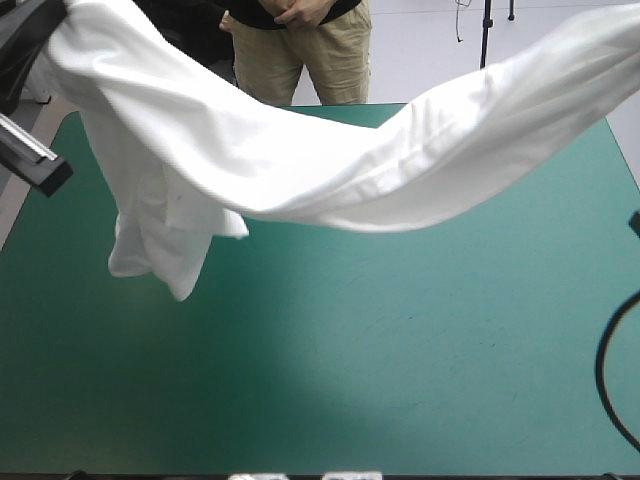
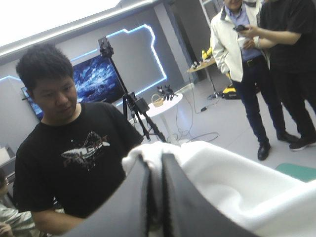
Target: Fold the cloth
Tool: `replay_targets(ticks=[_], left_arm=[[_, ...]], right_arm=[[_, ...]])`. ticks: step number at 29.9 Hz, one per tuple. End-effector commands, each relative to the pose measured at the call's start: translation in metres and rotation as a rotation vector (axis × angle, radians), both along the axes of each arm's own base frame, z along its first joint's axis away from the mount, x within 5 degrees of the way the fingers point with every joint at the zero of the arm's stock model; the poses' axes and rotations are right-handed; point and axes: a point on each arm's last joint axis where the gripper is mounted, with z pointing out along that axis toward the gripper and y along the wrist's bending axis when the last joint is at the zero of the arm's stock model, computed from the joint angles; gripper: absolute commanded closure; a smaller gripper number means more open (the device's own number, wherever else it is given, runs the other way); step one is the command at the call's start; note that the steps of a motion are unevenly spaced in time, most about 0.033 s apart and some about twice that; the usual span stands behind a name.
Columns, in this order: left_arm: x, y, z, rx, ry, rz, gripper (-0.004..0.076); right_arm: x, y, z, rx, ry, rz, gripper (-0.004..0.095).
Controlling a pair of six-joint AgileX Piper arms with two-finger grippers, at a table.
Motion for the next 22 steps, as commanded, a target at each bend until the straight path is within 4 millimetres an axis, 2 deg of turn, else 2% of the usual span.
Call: replay_targets(ticks=[1, 6, 9, 12, 15, 21, 22], left_arm=[[-0.016, 0.002, 0.014, -0.103, -0.075, -0.068, 0.0741], [-0.017, -0.003, 0.004, -0.094, 0.066, -0.14, 0.0741], [-0.002, -0.009, -0.017, -0.033, 0.286, -0.124, 0.0741], [0.029, -0.018, -0.046, 0.058, 0.522, -0.066, 0.0741], [0.066, -0.032, -0.076, 0.091, 0.675, -0.041, 0.0741], [0.143, -0.063, -0.153, 0.206, 0.938, -0.012, 0.0741], [0.157, -0.069, -0.169, 0.217, 0.978, -0.01, 0.0741]], right_arm=[[-0.023, -0.007, 0.017, 0.03, -0.131, -0.006, 0.0919], [-0.023, -0.006, 0.012, 0.013, -0.07, 0.002, 0.0919], [-0.014, -0.003, 0.003, -0.006, 0.021, 0.006, 0.0919], [0.007, 0.0, -0.013, -0.02, 0.157, -0.018, 0.0919], [0.036, 0.005, -0.037, -0.039, 0.324, -0.058, 0.0919], [0.107, 0.023, -0.114, -0.098, 0.623, -0.09, 0.0921], [0.123, 0.028, -0.134, -0.106, 0.68, -0.096, 0.0921]])
